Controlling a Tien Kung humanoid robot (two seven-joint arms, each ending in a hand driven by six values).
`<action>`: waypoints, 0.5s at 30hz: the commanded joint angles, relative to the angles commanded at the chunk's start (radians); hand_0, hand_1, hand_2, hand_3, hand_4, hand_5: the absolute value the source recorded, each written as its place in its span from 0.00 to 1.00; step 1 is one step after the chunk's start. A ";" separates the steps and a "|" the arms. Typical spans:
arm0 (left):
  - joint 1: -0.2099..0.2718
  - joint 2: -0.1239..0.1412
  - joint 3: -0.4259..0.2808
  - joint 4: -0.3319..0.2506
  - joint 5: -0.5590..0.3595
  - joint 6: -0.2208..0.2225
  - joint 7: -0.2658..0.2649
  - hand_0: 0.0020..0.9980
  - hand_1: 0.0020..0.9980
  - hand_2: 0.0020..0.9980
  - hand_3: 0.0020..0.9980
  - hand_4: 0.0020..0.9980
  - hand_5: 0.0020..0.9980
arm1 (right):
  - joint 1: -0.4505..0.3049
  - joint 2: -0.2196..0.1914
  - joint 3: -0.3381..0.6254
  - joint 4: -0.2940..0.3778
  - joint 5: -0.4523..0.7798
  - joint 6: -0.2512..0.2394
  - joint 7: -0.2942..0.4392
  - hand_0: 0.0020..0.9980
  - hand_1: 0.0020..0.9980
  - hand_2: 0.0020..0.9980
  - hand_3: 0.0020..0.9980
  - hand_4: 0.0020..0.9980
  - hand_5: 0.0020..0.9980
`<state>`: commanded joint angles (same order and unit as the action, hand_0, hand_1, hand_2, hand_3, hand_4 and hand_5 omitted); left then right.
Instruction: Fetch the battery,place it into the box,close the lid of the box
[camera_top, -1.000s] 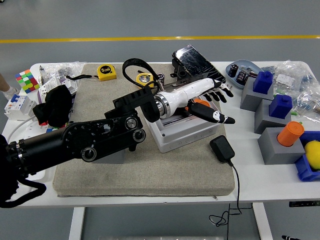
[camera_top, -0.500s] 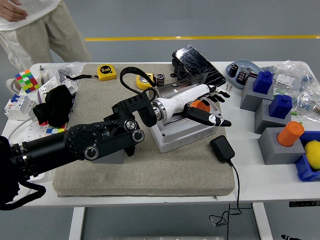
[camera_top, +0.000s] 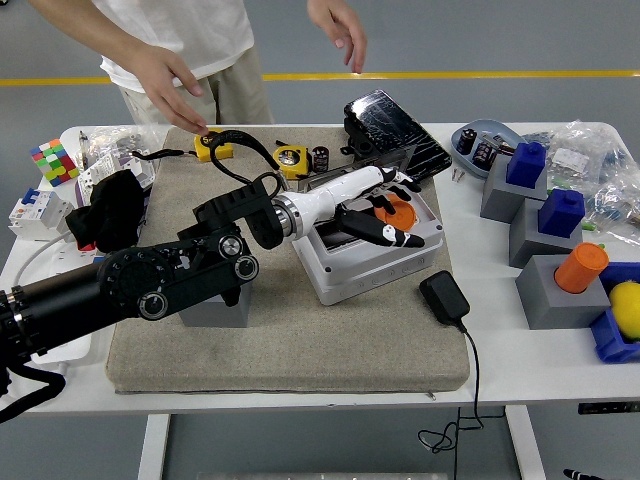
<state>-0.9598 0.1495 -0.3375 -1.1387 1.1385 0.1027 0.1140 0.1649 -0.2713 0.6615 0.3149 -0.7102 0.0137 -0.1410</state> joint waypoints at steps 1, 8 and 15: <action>0.001 0.002 0.001 0.003 0.001 -0.001 0.002 0.69 0.78 0.77 0.81 1.00 0.42 | 0.000 0.000 0.000 0.000 0.000 0.000 0.000 0.67 0.67 0.69 0.53 0.91 0.47; 0.019 0.036 0.006 -0.019 0.026 -0.022 0.035 0.68 0.78 0.76 0.80 1.00 0.41 | 0.001 0.002 0.011 0.003 -0.006 -0.002 0.001 0.67 0.67 0.69 0.53 0.91 0.46; 0.026 0.118 -0.043 -0.142 0.116 -0.078 0.134 0.67 0.74 0.73 0.78 1.00 0.40 | -0.004 0.004 0.020 0.002 -0.008 -0.002 0.001 0.67 0.67 0.69 0.53 0.91 0.46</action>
<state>-0.9340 0.2679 -0.3803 -1.2811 1.2549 0.0248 0.2479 0.1606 -0.2671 0.6816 0.3172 -0.7184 0.0122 -0.1399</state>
